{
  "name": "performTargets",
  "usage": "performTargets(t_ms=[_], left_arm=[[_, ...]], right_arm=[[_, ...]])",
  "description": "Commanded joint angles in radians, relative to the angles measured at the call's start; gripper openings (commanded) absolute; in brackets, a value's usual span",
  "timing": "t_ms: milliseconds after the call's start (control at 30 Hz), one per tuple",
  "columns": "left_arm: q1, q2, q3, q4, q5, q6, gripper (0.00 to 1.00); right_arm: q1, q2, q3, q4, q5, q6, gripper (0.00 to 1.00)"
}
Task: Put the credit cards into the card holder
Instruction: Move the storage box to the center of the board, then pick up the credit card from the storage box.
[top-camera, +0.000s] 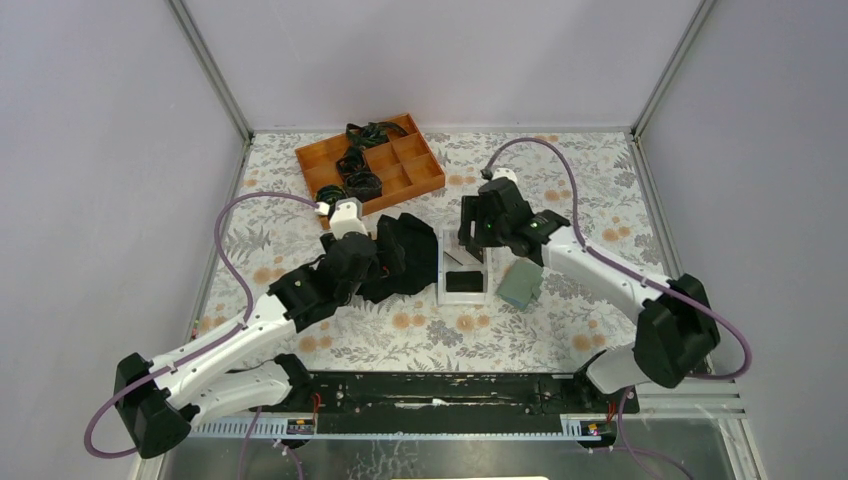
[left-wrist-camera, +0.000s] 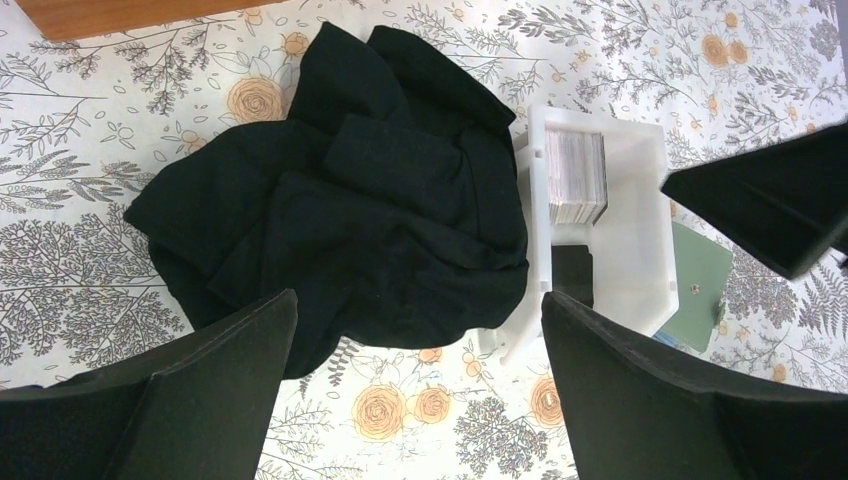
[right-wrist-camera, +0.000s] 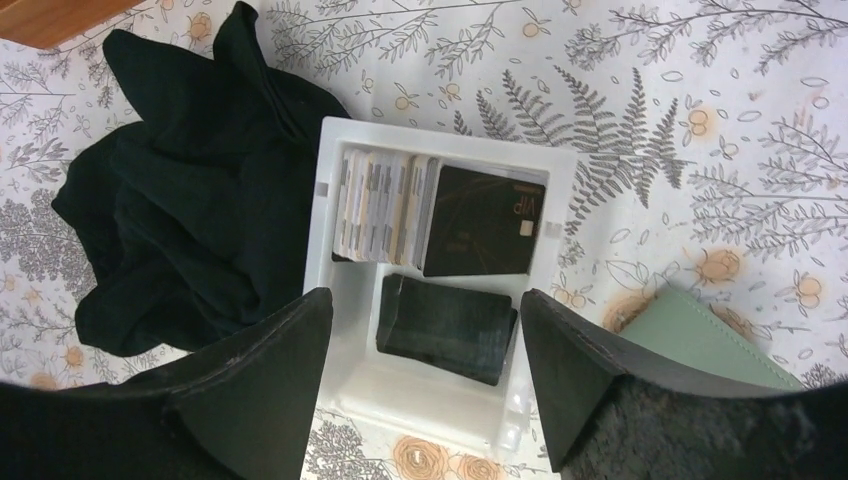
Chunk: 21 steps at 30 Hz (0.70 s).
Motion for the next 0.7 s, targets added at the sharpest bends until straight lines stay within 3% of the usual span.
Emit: performTargets(t_ms=[0, 367, 667], left_arm=[[-0.009, -0.011, -0.002, 0.001, 0.02, -0.007, 1.0], [-0.011, -0.007, -0.012, 0.019, 0.054, -0.008, 1.0], [-0.016, 0.023, 0.0, 0.033, 0.067, -0.019, 1.0]], right_arm=[[0.014, 0.072, 0.099, -0.005, 0.02, -0.026, 0.77], [0.012, 0.217, 0.201, -0.044, 0.043, -0.014, 0.77], [-0.008, 0.278, 0.18, -0.036, 0.008, 0.001, 0.77]])
